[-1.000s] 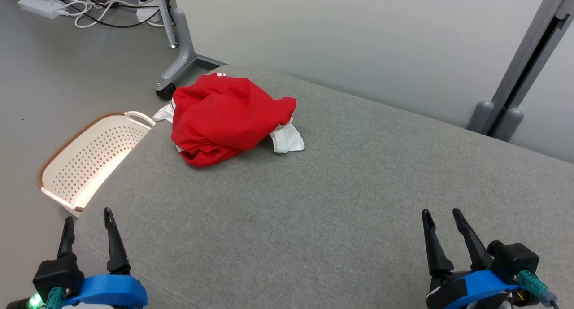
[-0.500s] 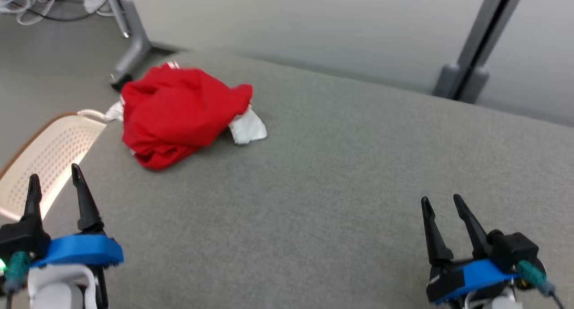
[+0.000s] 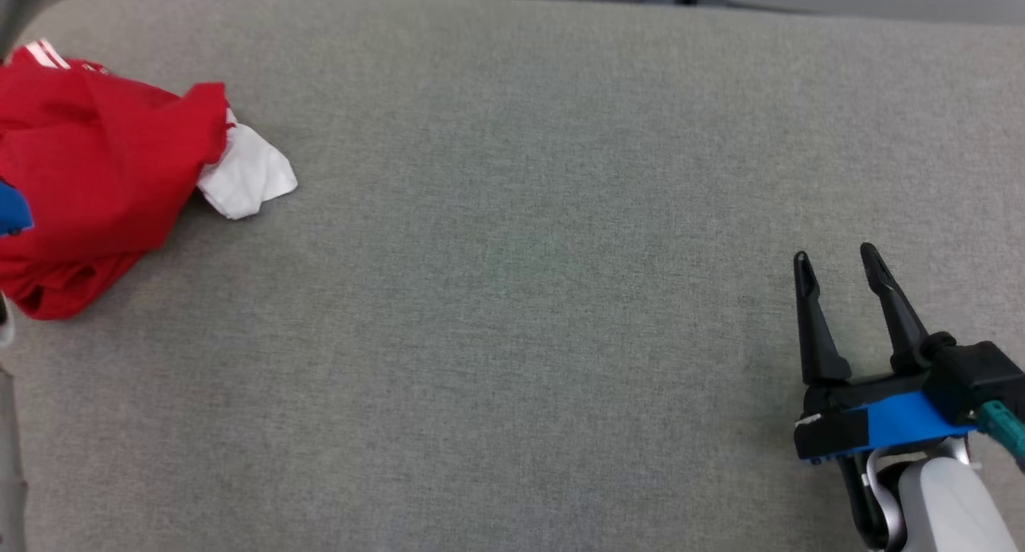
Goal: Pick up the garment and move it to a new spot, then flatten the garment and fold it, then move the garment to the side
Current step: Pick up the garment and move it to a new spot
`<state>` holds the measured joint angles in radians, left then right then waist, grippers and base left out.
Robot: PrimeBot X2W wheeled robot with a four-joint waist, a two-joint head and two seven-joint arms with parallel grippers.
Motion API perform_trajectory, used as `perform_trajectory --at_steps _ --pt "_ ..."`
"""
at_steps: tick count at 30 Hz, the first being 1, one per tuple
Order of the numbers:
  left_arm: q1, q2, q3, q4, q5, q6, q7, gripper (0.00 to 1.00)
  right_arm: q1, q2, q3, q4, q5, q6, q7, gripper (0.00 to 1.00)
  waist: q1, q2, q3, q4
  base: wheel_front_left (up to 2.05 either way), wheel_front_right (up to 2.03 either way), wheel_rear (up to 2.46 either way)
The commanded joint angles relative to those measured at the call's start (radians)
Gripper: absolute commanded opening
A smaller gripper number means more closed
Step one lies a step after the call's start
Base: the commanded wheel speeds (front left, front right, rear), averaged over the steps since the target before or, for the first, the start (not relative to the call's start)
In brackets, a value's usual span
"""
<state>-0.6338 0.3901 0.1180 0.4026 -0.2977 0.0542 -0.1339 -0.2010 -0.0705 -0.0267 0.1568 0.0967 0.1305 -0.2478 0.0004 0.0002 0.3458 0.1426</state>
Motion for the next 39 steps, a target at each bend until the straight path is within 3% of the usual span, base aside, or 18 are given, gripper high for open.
perform_trajectory --at_steps 1,13,20,21,22,23,24,32,39 --pt "-0.029 0.01 0.002 0.02 -0.004 -0.007 0.007 1.0 -0.014 -0.011 -0.004 -0.01 -0.006 0.0 0.003 1.0 -0.0004 -0.0002 0.013 -0.006 0.0 0.0 0.0" --pt "-0.2 0.063 -0.062 0.387 -0.042 -0.073 0.362 1.0 -0.027 -0.048 -0.025 -0.094 0.007 0.001 0.02 1.0 -0.0004 -0.0002 0.115 -0.034 0.0 0.0 0.0" --pt "-0.204 0.034 -0.072 0.504 -0.089 -0.113 0.477 1.0 -0.04 -0.043 -0.018 -0.097 0.009 0.0 0.024 1.0 -0.0004 -0.0002 0.12 -0.035 0.0 0.0 0.0" --pt "-0.2 0.028 -0.079 0.524 -0.092 -0.119 0.502 0.41 -0.042 -0.044 -0.017 -0.095 0.01 0.0 0.023 1.0 -0.0004 -0.0002 0.12 -0.036 0.0 0.0 0.0" --pt "-0.2 0.025 -0.087 0.533 -0.093 -0.124 0.514 0.24 -0.044 -0.045 -0.017 -0.094 0.01 0.001 0.023 1.0 -0.0004 -0.0002 0.119 -0.036 0.0 0.0 0.0" --pt "-0.207 0.023 -0.084 0.536 -0.099 -0.127 0.505 0.24 -0.045 -0.045 -0.017 -0.093 0.011 0.001 0.022 1.0 -0.0004 -0.0002 0.119 -0.035 0.0 0.0 0.0" --pt "-0.213 0.022 -0.085 0.539 -0.096 -0.127 0.493 0.0 -0.045 -0.045 -0.017 -0.092 0.011 0.0 0.022 1.0 -0.0004 -0.0002 0.117 -0.035 0.0 0.0 0.0" --pt "-0.26 0.044 -0.106 0.525 -0.061 -0.111 0.314 0.0 -0.04 -0.032 -0.007 -0.055 0.022 0.0 0.015 1.0 -0.0004 -0.0002 0.066 -0.043 0.0 0.0 0.0" --pt "-0.333 0.058 -0.154 0.416 0.002 -0.112 0.131 0.0 -0.023 -0.008 0.008 -0.005 0.038 0.001 -0.001 1.0 -0.0004 -0.0002 -0.016 -0.066 0.0 0.0 0.0"
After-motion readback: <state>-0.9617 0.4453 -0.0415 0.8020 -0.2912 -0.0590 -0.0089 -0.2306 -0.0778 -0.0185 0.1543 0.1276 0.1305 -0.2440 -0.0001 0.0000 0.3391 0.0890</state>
